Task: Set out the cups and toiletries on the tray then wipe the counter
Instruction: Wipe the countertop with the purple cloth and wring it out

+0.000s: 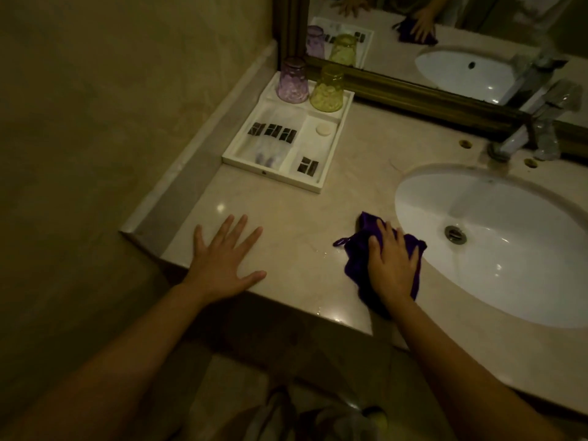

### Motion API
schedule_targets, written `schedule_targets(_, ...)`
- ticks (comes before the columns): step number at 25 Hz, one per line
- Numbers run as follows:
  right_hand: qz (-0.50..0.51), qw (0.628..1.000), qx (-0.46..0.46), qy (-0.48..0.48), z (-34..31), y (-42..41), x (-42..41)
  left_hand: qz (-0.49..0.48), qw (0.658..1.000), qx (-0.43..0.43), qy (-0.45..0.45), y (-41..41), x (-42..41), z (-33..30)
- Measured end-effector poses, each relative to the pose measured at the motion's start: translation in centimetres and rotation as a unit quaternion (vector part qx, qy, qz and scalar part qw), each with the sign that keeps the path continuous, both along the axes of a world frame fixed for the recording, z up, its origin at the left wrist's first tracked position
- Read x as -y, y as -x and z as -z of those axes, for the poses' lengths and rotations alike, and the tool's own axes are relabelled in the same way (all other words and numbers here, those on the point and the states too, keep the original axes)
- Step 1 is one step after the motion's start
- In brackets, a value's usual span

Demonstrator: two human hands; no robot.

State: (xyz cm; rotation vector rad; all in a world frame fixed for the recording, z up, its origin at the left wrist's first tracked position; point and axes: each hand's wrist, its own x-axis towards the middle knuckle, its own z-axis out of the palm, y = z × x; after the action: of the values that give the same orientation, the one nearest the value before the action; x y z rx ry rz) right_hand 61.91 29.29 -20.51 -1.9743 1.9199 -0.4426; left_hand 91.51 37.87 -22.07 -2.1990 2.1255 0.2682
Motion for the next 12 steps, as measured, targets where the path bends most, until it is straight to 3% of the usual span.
schedule_targets(7,-0.183,0.977,-0.11,0.01,0.6,-7.3,3.8,0.004,1.0,0.004,0.017,0.1,0.1,0.4)
schedule_targets(12,-0.236,0.961,-0.143,0.022,1.2,-8.7,2.5,0.005,1.0,0.003,0.026,0.0,0.3,0.5)
